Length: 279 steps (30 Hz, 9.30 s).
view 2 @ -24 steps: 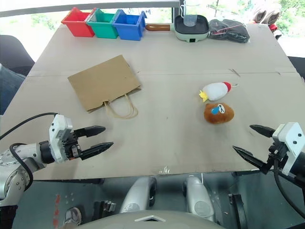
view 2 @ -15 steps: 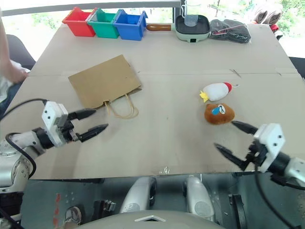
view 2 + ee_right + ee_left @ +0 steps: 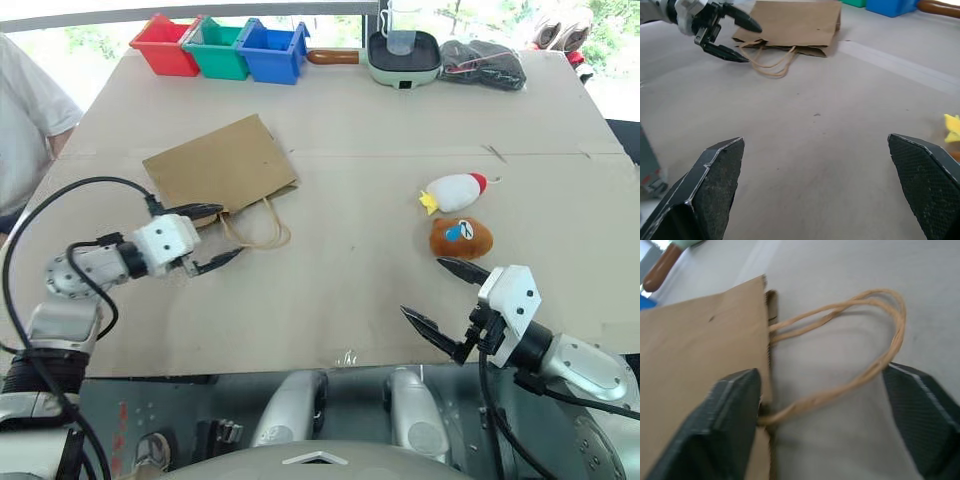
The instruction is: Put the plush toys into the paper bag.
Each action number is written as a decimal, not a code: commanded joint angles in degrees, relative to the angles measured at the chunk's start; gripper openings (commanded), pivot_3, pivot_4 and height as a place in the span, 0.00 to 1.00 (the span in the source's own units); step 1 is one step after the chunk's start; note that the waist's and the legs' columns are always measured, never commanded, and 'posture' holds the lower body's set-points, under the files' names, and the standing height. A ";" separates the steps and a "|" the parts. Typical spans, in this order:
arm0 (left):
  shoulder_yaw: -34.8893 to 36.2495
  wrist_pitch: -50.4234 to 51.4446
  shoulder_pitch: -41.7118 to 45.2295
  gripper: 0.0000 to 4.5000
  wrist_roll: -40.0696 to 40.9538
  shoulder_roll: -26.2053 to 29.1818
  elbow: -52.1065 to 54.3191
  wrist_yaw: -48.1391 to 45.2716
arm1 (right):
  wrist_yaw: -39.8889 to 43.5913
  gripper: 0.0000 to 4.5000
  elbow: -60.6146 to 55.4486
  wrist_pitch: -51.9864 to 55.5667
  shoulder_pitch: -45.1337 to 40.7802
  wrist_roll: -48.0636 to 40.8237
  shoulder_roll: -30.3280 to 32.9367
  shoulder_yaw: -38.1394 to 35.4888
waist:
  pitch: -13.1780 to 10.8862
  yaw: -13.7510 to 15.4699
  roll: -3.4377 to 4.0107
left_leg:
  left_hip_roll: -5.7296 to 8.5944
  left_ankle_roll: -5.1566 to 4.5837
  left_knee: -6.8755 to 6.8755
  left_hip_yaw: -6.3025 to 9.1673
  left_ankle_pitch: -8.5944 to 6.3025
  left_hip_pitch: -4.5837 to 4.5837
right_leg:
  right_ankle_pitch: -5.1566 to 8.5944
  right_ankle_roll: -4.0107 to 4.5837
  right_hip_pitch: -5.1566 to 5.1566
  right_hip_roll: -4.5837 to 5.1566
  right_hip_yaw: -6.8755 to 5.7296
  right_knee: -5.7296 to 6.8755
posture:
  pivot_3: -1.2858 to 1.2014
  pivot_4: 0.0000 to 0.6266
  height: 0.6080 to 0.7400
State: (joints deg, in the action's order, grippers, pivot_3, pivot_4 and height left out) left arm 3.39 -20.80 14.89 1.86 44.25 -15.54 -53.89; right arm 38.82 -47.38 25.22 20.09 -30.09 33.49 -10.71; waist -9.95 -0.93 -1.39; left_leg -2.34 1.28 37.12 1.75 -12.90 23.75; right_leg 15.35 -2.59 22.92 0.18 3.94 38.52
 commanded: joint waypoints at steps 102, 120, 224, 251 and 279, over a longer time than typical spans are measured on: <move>-0.19 36.34 22.13 0.00 38.77 -23.38 14.15 -10.00 | -5.23 0.01 11.93 17.96 -39.98 15.87 -4.47 19.74 | 0.06 -1.50 -0.06 | 0.07 0.04 0.01 0.24 0.03 0.06 | 0.00 0.00 0.17 -0.12 -0.05 0.34 | 0.52 0.24 1.00; 3.33 27.98 15.59 0.00 31.12 -22.15 18.88 -2.79 | 10.83 0.71 59.45 -13.21 -60.42 22.84 -19.95 32.18 | -0.03 -1.07 -0.06 | 0.07 0.05 0.03 0.22 0.04 0.15 | -0.03 0.03 0.19 -0.03 -0.06 0.30 | 0.52 0.24 1.00; 12.73 40.62 24.74 0.00 54.22 -32.74 21.30 7.93 | -1.46 0.92 5.58 50.60 -41.04 -4.38 -6.43 -17.42 | -0.10 -1.40 0.01 | 0.09 0.03 -0.08 0.22 0.03 0.02 | -0.02 0.02 0.11 -0.13 0.06 0.25 | 0.52 0.24 1.00; 14.26 42.97 -1.80 0.00 54.70 -22.89 39.97 11.33 | -11.25 0.92 18.67 56.83 -58.17 -27.98 -22.45 -8.22 | -0.18 -1.46 0.09 | 0.08 0.03 -0.09 0.23 0.02 0.10 | 0.00 0.02 0.13 -0.12 0.04 0.18 | 0.52 0.24 1.00; 1.10 31.12 40.99 0.00 31.72 -12.40 -22.08 -26.26 | -18.88 0.01 20.20 34.34 -65.74 -31.88 -18.94 3.03 | -0.24 -1.58 0.12 | 0.08 0.02 -0.31 0.21 0.03 0.41 | -0.01 0.03 0.45 -0.13 -0.02 -0.01 | 0.52 0.24 1.00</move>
State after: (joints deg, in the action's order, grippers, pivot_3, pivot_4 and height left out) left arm 5.00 13.12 54.02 35.74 31.79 -34.52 -76.34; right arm 20.31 -25.36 61.68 -45.60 -63.49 14.04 -8.37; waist -10.19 -2.51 -1.28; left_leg -2.27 1.31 36.82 1.97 -12.86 24.41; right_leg 15.34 -2.55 23.62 0.05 3.92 38.54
